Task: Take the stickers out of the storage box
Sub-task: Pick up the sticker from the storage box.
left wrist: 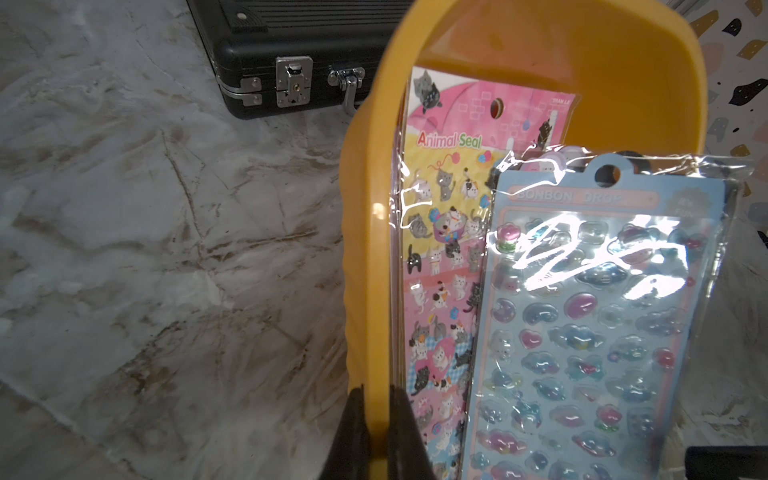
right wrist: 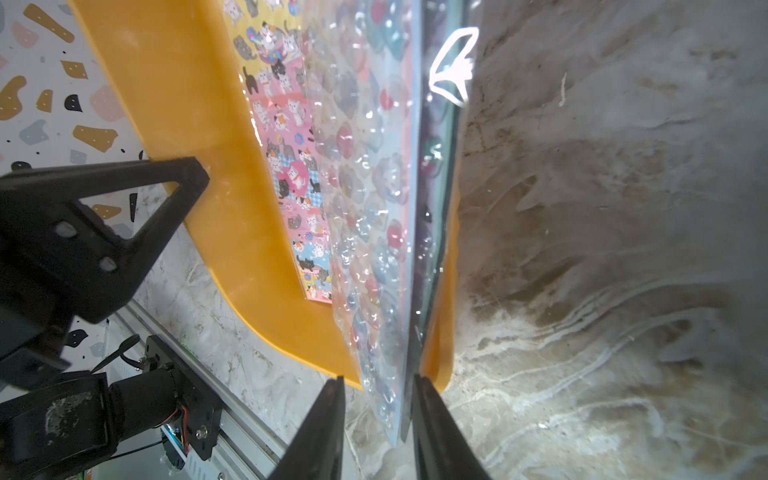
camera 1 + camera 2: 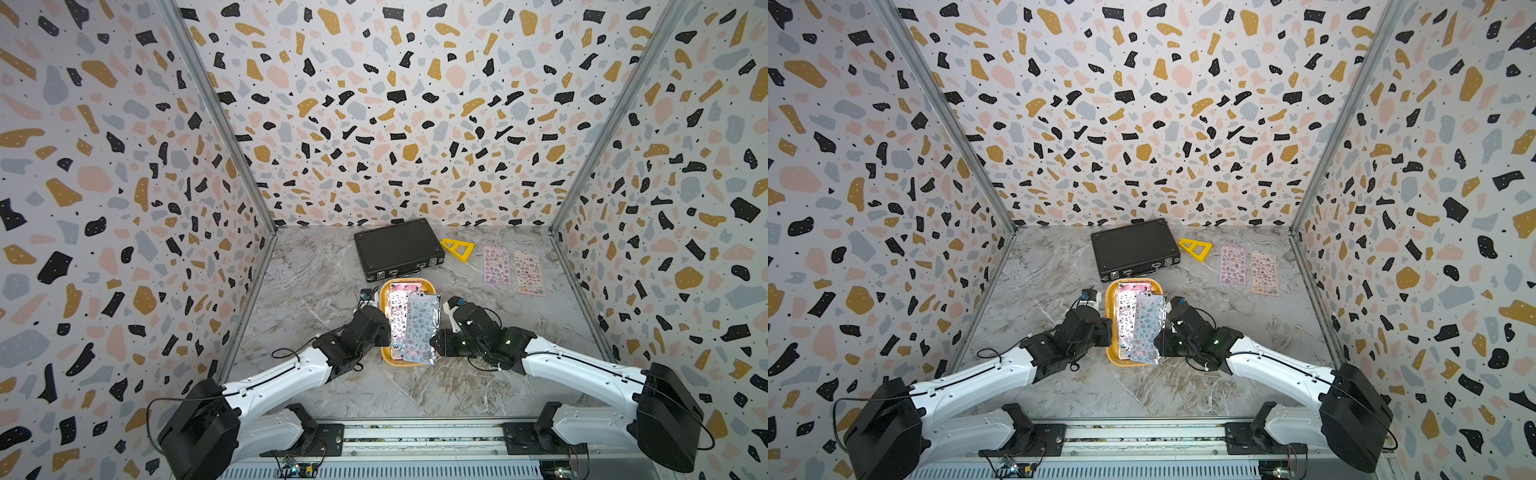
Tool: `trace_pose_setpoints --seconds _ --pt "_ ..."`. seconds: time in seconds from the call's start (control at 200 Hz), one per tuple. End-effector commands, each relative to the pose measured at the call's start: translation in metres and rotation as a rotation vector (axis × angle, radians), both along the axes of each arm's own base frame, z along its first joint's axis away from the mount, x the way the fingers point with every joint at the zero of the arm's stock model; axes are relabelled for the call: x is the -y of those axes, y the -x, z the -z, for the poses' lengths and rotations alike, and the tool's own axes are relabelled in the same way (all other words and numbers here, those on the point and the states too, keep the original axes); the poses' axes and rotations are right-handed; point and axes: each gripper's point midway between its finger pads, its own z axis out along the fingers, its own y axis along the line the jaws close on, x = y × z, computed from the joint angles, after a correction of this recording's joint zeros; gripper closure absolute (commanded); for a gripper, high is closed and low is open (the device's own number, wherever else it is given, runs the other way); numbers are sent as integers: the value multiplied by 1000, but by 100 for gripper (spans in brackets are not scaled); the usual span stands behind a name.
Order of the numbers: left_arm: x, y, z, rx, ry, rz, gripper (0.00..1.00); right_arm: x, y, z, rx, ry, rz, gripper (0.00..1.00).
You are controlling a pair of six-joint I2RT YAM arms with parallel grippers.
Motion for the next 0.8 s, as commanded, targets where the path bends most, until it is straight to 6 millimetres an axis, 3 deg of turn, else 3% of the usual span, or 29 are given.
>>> trace_pose_setpoints --seconds 0.0,0.556,0.796 --pt "11 -11 -24 56 59 -4 100 -4 -9 -8 27 15 6 68" --pt "12 -10 -25 56 63 0 100 -18 -13 -5 9 15 -26 70" --pt "12 -11 -25 56 63 0 100 -28 -11 -5 -14 -24 -52 75"
